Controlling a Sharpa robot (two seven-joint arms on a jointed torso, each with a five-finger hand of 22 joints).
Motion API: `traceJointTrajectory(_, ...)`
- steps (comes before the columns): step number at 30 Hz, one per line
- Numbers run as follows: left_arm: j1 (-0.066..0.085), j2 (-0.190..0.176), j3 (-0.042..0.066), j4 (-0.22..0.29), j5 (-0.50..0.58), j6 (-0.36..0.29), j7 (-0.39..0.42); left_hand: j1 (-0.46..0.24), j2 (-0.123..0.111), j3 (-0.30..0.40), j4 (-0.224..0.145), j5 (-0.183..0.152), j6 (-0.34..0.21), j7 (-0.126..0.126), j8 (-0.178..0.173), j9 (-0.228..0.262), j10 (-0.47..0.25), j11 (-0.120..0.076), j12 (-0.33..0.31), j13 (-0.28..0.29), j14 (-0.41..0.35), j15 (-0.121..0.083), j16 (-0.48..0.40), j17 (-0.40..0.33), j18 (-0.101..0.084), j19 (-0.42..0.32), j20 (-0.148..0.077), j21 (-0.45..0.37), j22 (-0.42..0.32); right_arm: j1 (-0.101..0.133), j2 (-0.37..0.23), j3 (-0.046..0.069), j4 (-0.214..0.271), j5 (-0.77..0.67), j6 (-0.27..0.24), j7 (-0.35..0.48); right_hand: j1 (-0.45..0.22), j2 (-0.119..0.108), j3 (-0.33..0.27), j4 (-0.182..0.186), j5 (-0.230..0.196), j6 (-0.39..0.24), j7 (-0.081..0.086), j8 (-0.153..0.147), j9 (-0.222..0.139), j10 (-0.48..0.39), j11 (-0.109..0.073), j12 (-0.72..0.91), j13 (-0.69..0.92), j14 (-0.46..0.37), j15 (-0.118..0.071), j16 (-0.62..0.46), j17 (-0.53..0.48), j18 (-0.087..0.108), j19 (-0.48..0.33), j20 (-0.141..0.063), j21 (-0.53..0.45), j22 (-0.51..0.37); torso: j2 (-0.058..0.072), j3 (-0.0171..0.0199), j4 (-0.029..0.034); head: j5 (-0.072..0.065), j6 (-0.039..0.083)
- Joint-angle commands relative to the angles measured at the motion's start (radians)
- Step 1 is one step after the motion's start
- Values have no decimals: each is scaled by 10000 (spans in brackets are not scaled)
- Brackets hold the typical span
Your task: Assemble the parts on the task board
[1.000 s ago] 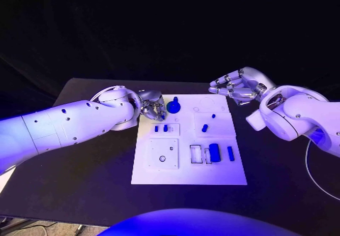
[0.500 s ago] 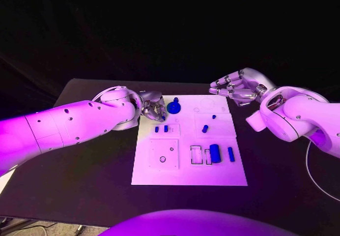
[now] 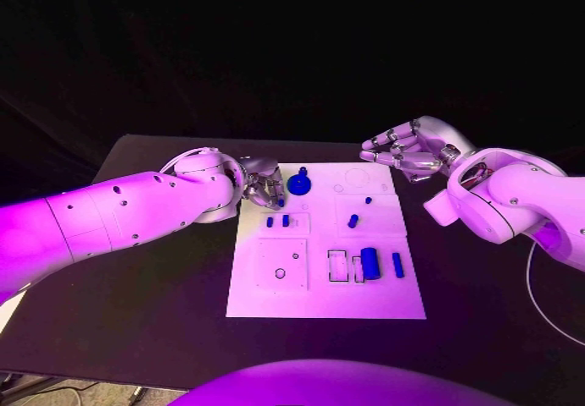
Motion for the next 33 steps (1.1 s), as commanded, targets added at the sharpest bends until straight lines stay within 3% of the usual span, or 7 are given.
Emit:
traceJointTrajectory(1,1,16,3,-12,-54,227,-154,-145,-31,63,-8,-24,-162,36,-108,-26,-137,38,-76,-27,212,79,6,-35,-60,5,75,-80,60,-6,4,1,17,-91,126,20,8,128,-37,5,59,73,-13,33,9,8,-24,53,13,802,-61,-39,1614,33,-39,-5,-62,11,0,4,-3,-1,-6)
traceJointTrajectory(17,0,-7,2,-32,-42,-36,-183,-350,-316,70,-83,-29,-1081,316,-225,-60,-643,275,-83,-66,156,277,3,-224,-3,-102,251,-375,-142,-6,-3,1,-35,-213,102,-123,16,106,-108,13,74,64,-12,30,6,-248,-21,-371,-298,719,-61,-272,1296,104,-191,-9,-251,-343,-3,0,-1,-8,16)
traceJointTrajectory(20,0,-37,3,-34,-33,-132,-185,-349,-330,63,-102,-28,-1247,395,-218,-54,-751,340,-83,-67,144,320,4,-260,18,-135,293,-478,-219,-6,-8,1,-121,-381,294,-345,224,173,-83,-60,66,42,-14,20,1,-1181,-33,-2008,-1506,624,-76,-532,983,195,-403,-17,-536,-820,-2,-6,-1,-12,30)
traceJointTrajectory(23,0,-142,5,14,141,-434,-53,-189,-199,198,-185,-10,-1096,401,-111,-6,-809,351,-63,-65,152,333,73,-136,74,-219,320,-713,-405,-5,-12,1,-292,-1000,705,-675,1166,299,508,-518,-253,110,22,35,3,-2726,-40,-4974,-3726,510,-100,-912,561,305,-637,-73,-915,-1410,-1,-17,-1,-34,71)
traceJointTrajectory(24,0,-176,5,29,246,-548,20,-189,-199,198,-185,-10,-1096,401,-111,-6,-809,351,-63,-65,152,333,73,-136,74,-219,320,-713,-405,-5,-12,1,-334,-1193,803,-737,1166,299,508,-518,-253,110,22,35,3,-2726,-40,-4974,-3726,510,-100,-912,561,305,-637,-73,-915,-1410,-1,-19,0,-43,86)
traceJointTrajectory(28,8,-548,8,170,2533,-1902,1226,387,54,808,-616,15,-537,290,165,67,-500,258,111,-13,-302,238,-533,-1201,356,-779,262,-1967,-1381,-5,13,2,-670,-3144,1533,-1095,1970,35,1537,-977,-845,429,89,88,16,-3308,131,-7379,-5909,502,-4,-1165,276,322,-617,2,-1045,-1578,-12,-14,4,-80,146)
traceJointTrajectory(33,12,-954,-2,424,7350,-3328,3335,343,152,1203,-777,-12,-512,363,185,19,-463,287,237,-2,-1249,262,-1788,-3211,711,-1771,249,-3801,-2744,-53,88,2,-859,-5811,2016,-1391,2016,-482,2651,-1286,-1402,945,-88,74,6,-2572,127,-8913,-8140,529,-16,-1249,191,317,-551,68,-1093,-1610,-11,-4,8,-130,229)
